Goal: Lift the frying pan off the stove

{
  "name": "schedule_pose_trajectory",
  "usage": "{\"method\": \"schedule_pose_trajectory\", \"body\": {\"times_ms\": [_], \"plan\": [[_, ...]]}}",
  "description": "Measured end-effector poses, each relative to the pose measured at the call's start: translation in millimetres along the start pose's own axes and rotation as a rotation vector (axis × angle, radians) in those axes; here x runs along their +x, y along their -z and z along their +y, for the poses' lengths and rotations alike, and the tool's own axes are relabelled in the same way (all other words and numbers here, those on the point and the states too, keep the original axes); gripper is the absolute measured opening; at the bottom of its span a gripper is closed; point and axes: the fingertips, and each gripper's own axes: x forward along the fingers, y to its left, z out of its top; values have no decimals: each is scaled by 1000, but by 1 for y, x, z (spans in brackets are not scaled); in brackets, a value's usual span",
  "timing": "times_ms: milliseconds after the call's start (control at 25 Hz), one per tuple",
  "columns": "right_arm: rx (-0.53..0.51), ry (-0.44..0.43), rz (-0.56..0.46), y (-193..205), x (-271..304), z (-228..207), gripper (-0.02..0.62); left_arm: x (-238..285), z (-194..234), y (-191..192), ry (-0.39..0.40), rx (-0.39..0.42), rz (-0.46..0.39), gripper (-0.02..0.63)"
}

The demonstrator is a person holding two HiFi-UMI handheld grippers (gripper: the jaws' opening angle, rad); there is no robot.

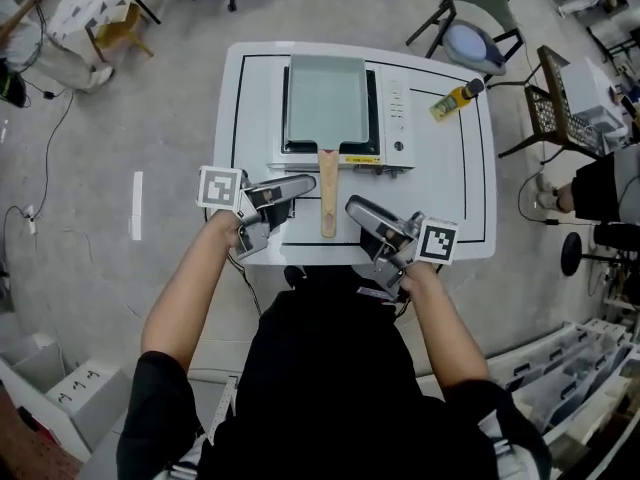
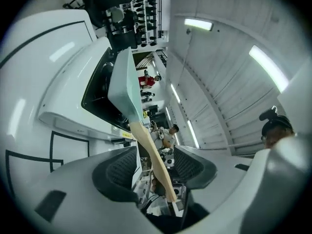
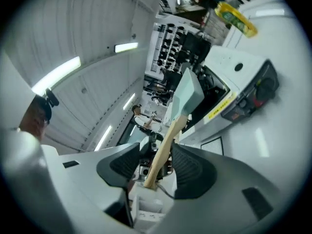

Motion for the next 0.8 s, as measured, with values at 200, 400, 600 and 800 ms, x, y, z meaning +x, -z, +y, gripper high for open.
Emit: {"method": "schedule_pose_trajectory", "body": {"times_ms": [200,400,600,800], "plan": [[194,-92,159,12,19,-16,209,24,5,-3,46,-147,36,239],[243,-118,236,10,44,-28,209,43,16,-16,94,-177,66,239],[278,-165,284,18,57,-23,201,52,15,-15,150,-213,88,239],[282,-186,295,19,61,-21,138,58,16,-10,154,-218,117,217]]}}
